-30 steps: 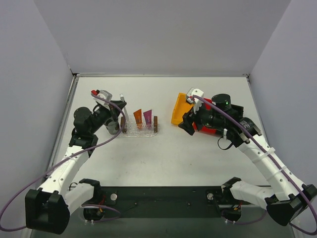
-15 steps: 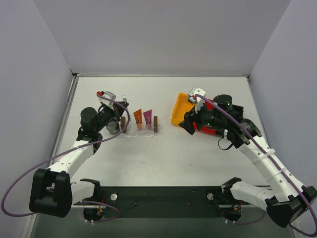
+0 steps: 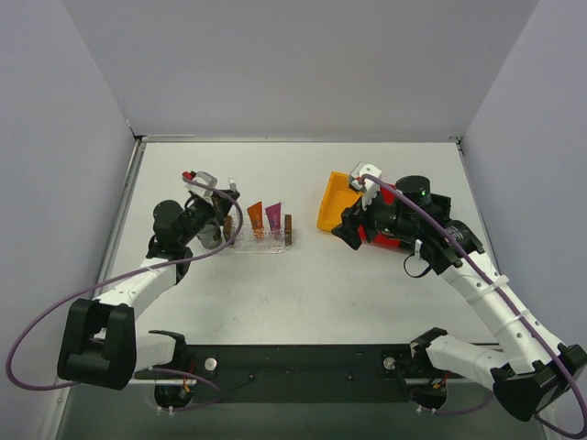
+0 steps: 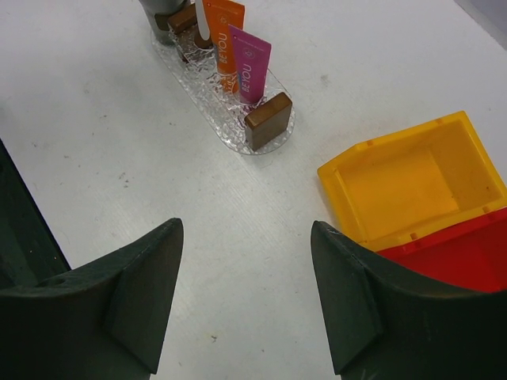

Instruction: Prepare toiletry sets of a toothbrush and toothpaste on the tray

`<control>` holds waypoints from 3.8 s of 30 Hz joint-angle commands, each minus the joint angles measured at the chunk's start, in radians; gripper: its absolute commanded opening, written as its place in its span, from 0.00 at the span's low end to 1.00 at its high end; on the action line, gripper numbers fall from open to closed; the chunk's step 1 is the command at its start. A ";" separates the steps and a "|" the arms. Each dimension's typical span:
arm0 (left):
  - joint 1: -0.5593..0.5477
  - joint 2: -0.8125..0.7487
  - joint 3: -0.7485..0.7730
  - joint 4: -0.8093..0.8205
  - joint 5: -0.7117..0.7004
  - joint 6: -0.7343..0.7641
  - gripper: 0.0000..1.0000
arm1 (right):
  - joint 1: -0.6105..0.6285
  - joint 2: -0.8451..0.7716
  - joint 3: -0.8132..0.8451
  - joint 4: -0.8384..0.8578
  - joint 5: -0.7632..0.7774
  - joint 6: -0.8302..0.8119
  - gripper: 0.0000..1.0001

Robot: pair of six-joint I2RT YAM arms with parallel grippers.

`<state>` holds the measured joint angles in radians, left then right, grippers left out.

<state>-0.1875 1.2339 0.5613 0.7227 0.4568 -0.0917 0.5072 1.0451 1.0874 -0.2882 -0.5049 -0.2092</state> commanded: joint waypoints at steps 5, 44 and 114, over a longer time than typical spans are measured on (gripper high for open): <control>0.006 0.029 -0.023 0.125 0.016 0.010 0.00 | -0.012 -0.016 0.000 0.046 -0.030 0.008 0.60; 0.013 0.144 -0.106 0.308 0.045 0.030 0.00 | -0.030 -0.005 -0.007 0.050 -0.047 0.017 0.61; 0.020 0.234 -0.109 0.392 0.089 0.060 0.00 | -0.038 0.024 -0.001 0.049 -0.063 0.019 0.61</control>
<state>-0.1745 1.4597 0.4332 1.0653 0.5285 -0.0437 0.4763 1.0660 1.0767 -0.2726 -0.5396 -0.1905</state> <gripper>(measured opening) 0.044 0.609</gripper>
